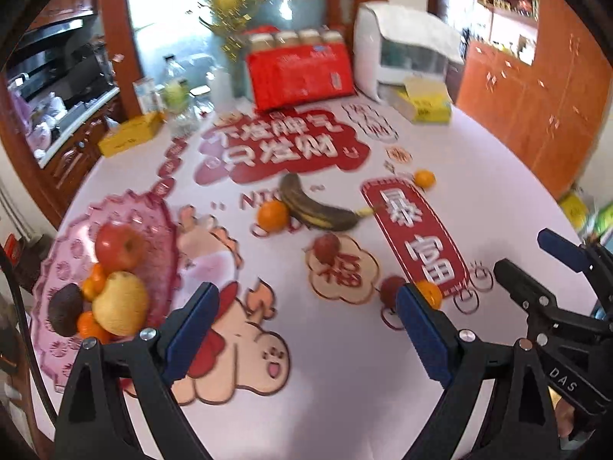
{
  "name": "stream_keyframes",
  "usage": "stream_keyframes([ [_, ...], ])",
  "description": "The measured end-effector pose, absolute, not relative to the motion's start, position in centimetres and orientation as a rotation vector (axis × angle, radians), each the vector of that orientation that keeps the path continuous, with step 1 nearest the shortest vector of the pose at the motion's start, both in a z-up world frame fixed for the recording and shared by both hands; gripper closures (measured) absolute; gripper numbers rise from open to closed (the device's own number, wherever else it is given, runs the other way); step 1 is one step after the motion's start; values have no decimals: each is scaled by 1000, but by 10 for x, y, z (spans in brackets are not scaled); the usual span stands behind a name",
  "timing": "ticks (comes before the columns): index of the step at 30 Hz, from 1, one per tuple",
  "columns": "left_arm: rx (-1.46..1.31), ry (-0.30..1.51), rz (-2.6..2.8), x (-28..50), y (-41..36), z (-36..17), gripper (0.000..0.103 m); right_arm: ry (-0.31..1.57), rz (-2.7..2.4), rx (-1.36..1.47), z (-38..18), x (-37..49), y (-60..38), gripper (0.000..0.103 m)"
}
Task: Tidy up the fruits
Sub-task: 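Withdraw both tools from the bowl toward the lychees and mandarin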
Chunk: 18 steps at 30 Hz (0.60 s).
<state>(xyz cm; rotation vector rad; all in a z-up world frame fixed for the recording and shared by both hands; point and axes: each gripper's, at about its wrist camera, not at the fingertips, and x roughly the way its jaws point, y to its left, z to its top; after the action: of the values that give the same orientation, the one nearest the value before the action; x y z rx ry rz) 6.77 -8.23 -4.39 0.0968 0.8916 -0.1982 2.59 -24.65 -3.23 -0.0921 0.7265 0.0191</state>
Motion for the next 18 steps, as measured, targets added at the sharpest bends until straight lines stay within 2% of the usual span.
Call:
stream_keyframes([
  [7, 76, 1024, -258, 80, -96, -81, 10, 816, 41, 9, -65, 23, -275, 35],
  [18, 74, 1088, -284, 94, -100, -112, 10, 838, 109, 17, -95, 27, -277, 35],
])
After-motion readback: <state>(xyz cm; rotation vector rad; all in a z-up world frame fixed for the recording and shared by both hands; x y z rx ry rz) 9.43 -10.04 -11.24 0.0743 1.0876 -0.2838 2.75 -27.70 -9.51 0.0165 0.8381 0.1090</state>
